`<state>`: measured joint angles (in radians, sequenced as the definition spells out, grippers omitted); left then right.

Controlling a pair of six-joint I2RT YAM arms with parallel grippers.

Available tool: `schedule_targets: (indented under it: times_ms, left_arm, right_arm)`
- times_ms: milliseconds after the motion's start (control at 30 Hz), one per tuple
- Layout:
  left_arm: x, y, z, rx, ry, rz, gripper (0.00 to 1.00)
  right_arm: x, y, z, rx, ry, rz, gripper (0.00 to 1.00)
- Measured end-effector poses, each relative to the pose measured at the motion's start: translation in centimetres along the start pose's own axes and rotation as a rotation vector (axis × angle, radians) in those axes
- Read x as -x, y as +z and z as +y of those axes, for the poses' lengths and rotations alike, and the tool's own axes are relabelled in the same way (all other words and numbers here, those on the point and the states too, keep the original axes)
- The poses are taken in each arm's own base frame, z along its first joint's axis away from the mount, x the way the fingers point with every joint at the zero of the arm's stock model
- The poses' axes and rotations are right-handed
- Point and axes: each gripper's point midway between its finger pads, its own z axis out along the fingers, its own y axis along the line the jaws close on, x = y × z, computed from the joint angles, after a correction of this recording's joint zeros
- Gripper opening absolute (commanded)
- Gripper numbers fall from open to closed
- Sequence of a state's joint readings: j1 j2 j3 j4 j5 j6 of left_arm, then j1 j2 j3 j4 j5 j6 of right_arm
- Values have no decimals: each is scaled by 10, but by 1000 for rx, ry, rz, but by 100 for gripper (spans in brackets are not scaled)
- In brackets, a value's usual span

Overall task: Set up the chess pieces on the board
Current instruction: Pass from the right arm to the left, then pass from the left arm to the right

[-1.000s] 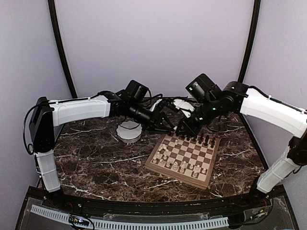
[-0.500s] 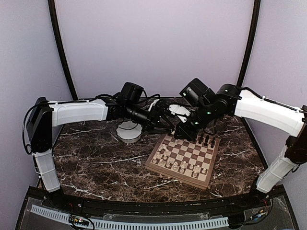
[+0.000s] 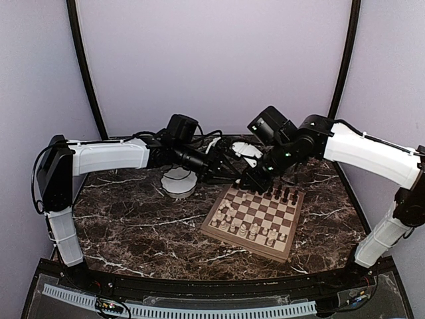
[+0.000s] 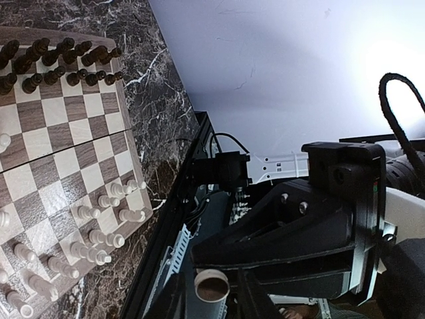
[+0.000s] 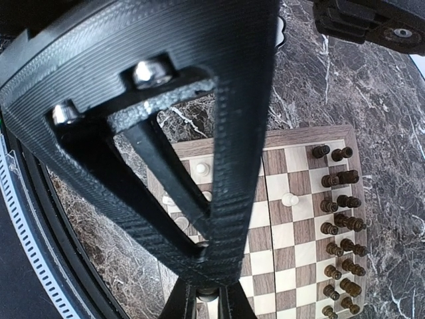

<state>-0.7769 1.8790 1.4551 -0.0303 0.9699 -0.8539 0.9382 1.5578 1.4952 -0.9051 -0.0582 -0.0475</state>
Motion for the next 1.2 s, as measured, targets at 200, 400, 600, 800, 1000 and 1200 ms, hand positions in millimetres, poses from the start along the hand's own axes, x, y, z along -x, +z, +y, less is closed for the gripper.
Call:
schedule_targets:
  times_ms: [200, 400, 600, 800, 1000, 1200]
  left_arm:
    - [-1, 0, -2, -12, -7, 9, 17]
    - [2, -2, -4, -27, -6, 3, 9]
    - [13, -10, -7, -55, -13, -18, 6]
    - [47, -33, -10, -121, -30, -153, 6]
    - [77, -53, -33, -205, -10, -282, 6]
    - [82, -57, -49, -258, -4, -310, 6]
  right_arm:
    - [5, -1, -2, -13, 3, -17, 7]
    - [8, -2, -5, -31, 24, -25, 9]
    - [15, -7, -7, -39, 40, -47, 30]
    - [27, -49, -24, -13, 202, -251, 41]
    - [30, -93, -60, 96, 527, -573, 42]
    - [23, -54, -62, 278, 752, -585, 44]
